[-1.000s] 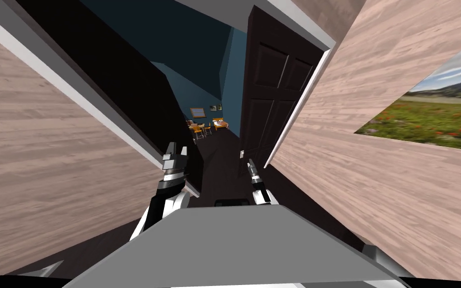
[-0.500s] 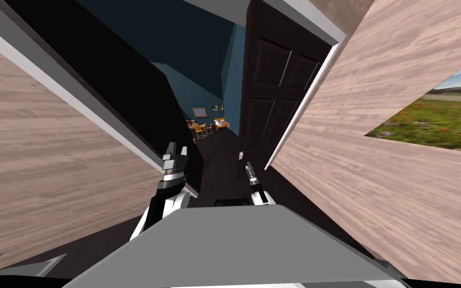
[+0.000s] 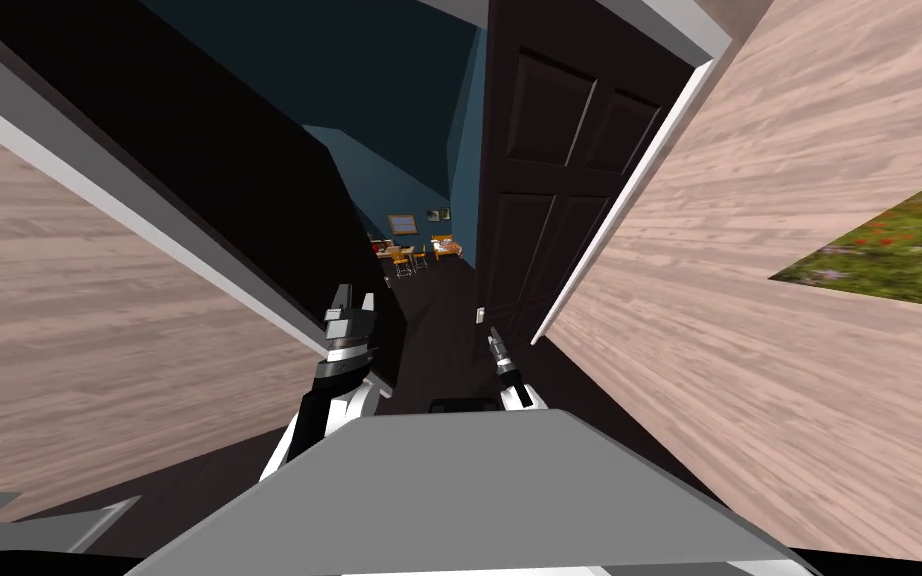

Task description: Push the door open

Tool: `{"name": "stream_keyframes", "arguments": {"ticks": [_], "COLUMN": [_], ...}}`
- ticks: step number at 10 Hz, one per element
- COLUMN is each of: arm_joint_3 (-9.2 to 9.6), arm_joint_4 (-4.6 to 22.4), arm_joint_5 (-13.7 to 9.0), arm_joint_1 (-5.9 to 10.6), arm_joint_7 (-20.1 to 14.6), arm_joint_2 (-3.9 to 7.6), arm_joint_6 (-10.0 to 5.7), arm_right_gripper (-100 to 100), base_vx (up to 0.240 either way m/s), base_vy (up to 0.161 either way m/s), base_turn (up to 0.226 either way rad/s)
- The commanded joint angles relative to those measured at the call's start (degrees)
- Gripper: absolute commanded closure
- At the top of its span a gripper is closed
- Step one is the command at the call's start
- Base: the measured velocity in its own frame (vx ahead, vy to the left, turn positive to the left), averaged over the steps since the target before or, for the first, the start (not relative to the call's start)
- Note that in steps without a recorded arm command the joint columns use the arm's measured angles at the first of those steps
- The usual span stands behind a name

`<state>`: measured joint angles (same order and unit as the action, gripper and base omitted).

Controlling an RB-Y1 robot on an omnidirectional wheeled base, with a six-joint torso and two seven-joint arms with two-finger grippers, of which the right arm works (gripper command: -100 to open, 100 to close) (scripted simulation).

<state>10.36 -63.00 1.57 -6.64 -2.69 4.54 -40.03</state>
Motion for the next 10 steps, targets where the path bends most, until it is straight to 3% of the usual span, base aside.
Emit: {"name": "stream_keyframes", "arguments": {"ticks": [1,8,10], "arm_joint_3": [0.46,2.08,1.76], "arm_joint_4": [2.5,11.2,10.8], "arm_joint_5": [-0.1,-0.5,-0.5], "arm_joint_1": [0.80,3.55,3.39], "arm_joint_7": [-0.2,-1.1,-0.9], "arm_joint_2": [-0.25,-0.80,-0.62], "arm_joint_6": [-0.51,-2.09,-2.22], "arm_right_gripper": [-100,-100,-100], "base_vx": [0.074,0.067,0.084], "base_vy": [-0.093,-0.084,-0.018], "base_turn": [0.054,0.054,0.023]}}
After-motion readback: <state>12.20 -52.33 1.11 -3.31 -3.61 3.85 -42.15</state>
